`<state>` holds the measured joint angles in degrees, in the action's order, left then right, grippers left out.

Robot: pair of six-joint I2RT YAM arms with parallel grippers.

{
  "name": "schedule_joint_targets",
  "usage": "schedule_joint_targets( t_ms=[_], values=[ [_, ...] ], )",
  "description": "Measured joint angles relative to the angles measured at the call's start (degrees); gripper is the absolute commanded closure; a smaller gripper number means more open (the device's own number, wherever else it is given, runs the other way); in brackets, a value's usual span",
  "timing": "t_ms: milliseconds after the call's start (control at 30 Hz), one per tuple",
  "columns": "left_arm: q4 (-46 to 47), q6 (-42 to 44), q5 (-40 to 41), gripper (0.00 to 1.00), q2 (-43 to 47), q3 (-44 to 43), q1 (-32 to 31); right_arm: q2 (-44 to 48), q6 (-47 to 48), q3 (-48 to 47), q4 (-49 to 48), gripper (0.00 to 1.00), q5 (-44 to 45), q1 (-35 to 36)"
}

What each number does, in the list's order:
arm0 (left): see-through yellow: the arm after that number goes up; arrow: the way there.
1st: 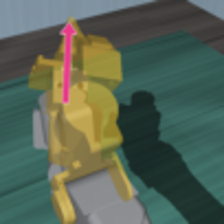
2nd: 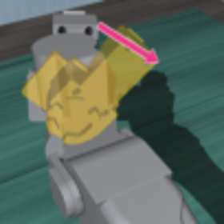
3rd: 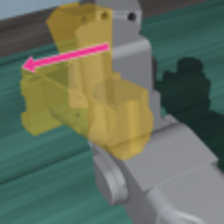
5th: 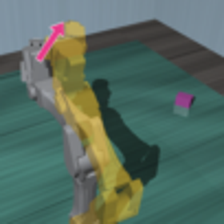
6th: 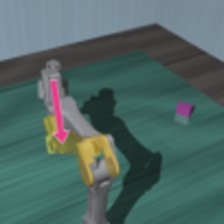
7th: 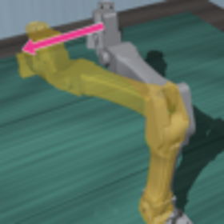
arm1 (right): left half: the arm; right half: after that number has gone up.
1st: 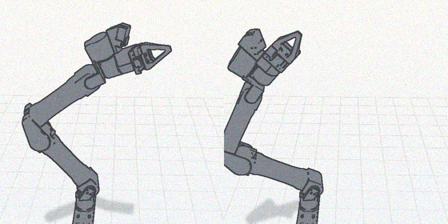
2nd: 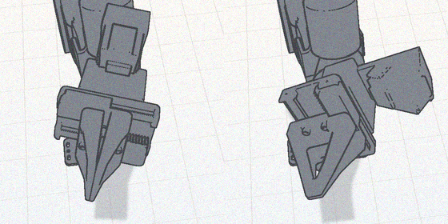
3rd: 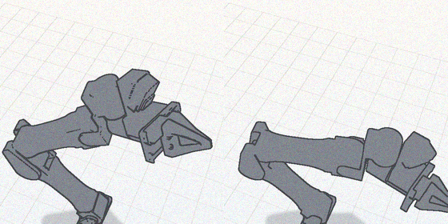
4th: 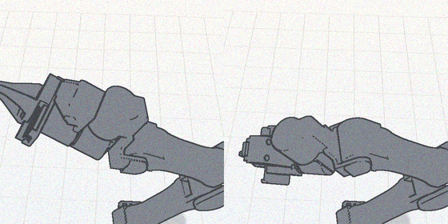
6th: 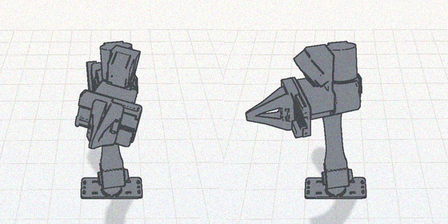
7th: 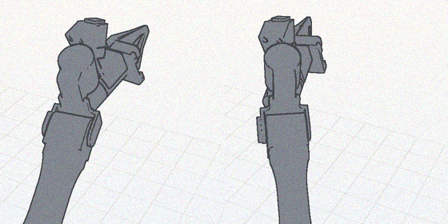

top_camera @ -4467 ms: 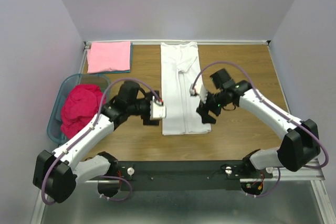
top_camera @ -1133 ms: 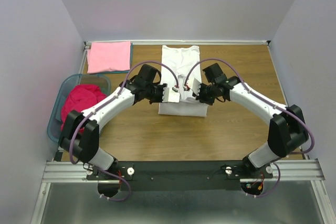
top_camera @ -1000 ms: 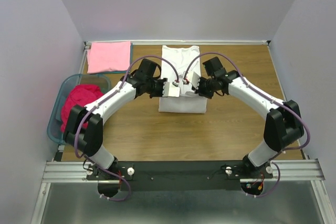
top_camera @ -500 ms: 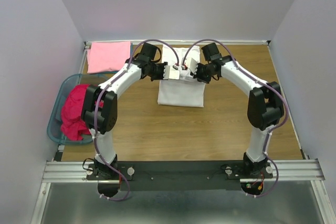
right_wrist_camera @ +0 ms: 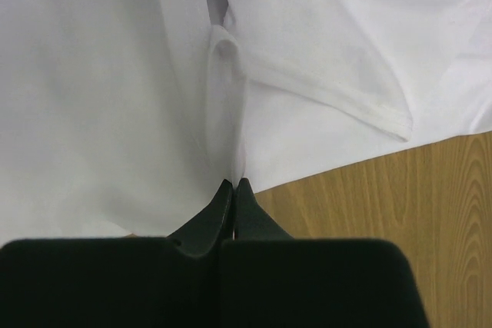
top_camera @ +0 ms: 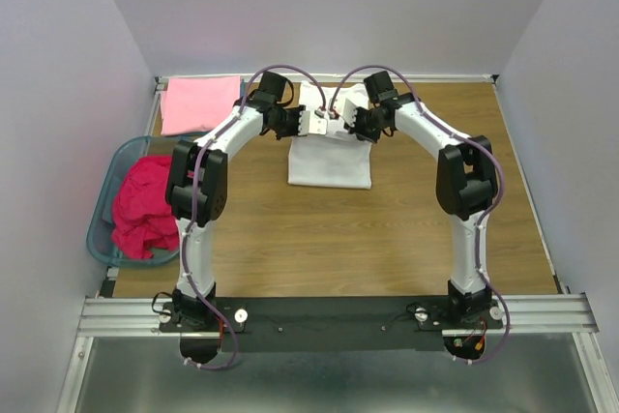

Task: Fold and stack the t-shirts
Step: Fold the tshirt

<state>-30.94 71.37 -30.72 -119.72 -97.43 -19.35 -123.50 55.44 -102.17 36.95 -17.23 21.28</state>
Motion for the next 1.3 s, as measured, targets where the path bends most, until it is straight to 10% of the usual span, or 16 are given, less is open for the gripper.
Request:
schedule_joint_targets(
  t_ms=[233, 400, 733, 1300],
  values=[
    [0.8, 0.3, 0.1, 0.61, -2.9, -2.0, 0.2, -4.5, -0.2, -4.8, 0.4, 0.56, 0.6, -0.1],
    [2.8, -2.0, 0.3, 0.45, -3.4, -2.4, 0.8, -5.4, -3.1, -10.2, 0.8, 0.44, 1.8, -0.9],
    [6.6, -23.0, -3.5, 0.38, 3.0, -2.0, 5.2, 2.0, -20.3, -8.0, -0.3, 0.52, -1.7, -4.4],
    [43.8, -93.1, -26.7, 0.14, -6.4, 9.0, 4.7, -11.5, -59.9, -11.1, -5.2, 0.48, -32.0, -7.2]
  ],
)
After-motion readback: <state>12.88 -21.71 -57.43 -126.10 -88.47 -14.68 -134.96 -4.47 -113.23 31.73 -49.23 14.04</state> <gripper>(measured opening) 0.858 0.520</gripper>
